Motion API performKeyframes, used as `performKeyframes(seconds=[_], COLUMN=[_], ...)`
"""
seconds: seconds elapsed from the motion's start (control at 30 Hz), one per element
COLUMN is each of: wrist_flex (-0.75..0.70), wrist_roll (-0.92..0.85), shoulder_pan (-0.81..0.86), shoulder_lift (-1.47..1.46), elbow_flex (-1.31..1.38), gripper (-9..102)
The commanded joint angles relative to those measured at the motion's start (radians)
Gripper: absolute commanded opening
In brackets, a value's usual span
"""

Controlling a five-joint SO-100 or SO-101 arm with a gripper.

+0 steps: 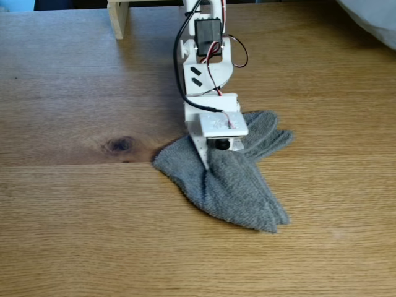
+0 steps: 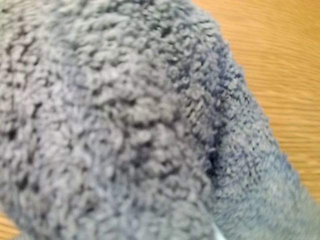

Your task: Clean the area in front of the robot

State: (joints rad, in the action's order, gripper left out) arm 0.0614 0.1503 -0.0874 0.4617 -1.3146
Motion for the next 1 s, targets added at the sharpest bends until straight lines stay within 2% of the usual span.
performKeyframes(seconds=[0.0,0.3,0.5,0.57,0.67,0.97], wrist_flex=[0.060,0.000,0.175,0.249,0.268,0.112], wrist_roll=[0.035,0.166,0.028,-0.041,-0.083,-0.089], shoulder_pan=[-0.103,-0.242,-0.278,-0.258,-0.187,0.097], shoulder_lift=[0.006,0.104,0.049,0.008,-0.058,-0.222], elbow_flex=[0.043,0.043,0.043,0.044,0.087,0.431], gripper=[0,0,0,0,0,0])
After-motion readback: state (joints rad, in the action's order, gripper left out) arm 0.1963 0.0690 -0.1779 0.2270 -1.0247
